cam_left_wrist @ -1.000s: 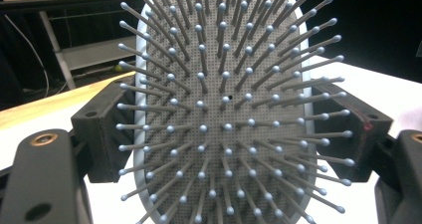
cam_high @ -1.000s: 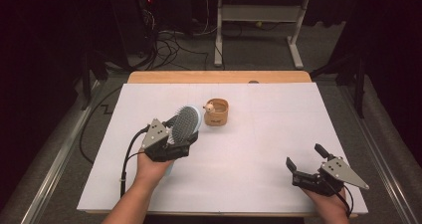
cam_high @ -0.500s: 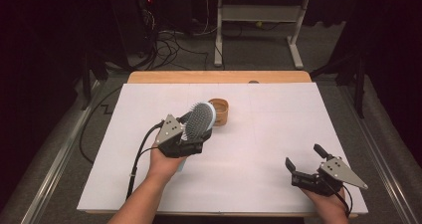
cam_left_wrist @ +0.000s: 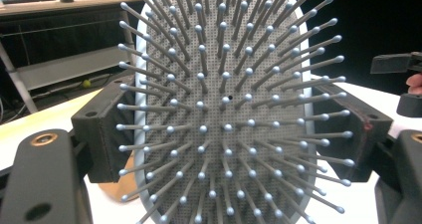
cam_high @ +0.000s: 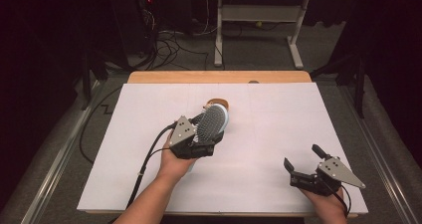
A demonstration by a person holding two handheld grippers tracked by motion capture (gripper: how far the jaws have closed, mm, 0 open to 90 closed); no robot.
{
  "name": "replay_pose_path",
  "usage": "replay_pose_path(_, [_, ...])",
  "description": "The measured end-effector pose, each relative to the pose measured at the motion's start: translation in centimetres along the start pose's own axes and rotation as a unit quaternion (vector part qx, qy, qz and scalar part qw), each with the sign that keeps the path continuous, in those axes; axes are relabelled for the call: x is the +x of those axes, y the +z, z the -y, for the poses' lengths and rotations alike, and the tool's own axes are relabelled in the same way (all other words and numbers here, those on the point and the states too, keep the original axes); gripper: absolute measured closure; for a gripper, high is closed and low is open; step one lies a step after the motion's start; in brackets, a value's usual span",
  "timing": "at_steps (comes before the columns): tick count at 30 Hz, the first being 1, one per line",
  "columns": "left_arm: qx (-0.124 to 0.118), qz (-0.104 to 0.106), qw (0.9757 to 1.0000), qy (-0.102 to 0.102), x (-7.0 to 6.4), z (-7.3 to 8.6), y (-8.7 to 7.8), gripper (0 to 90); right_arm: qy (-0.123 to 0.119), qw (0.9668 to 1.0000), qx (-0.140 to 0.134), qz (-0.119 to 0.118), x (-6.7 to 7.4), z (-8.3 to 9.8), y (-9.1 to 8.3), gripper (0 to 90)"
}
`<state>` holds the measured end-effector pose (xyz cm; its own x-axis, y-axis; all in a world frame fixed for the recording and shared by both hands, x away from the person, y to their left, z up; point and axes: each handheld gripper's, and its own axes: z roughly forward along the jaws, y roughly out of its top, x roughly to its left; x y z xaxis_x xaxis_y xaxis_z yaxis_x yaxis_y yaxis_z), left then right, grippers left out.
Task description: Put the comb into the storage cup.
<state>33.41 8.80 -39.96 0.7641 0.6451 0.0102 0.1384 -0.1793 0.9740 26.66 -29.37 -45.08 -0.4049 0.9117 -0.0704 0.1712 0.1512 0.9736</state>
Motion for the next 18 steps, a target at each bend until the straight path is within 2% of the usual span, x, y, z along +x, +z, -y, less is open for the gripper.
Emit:
replay_pose_path(7, [0.001, 0.009, 0.9999, 0.008, -0.9, 0.4, 0.2, 20.0, -0.002, 1.0, 0.004, -0.004, 0.3, 0.1, 0.3, 0.8])
replay_pose_path(18, [-0.002, 0.015, 0.9997, 0.021, -1.6, 0.4, -0.2, 20.0, -0.004, 0.9997, 0.013, -0.018, 1.3, 0.1, 1.0, 0.8])
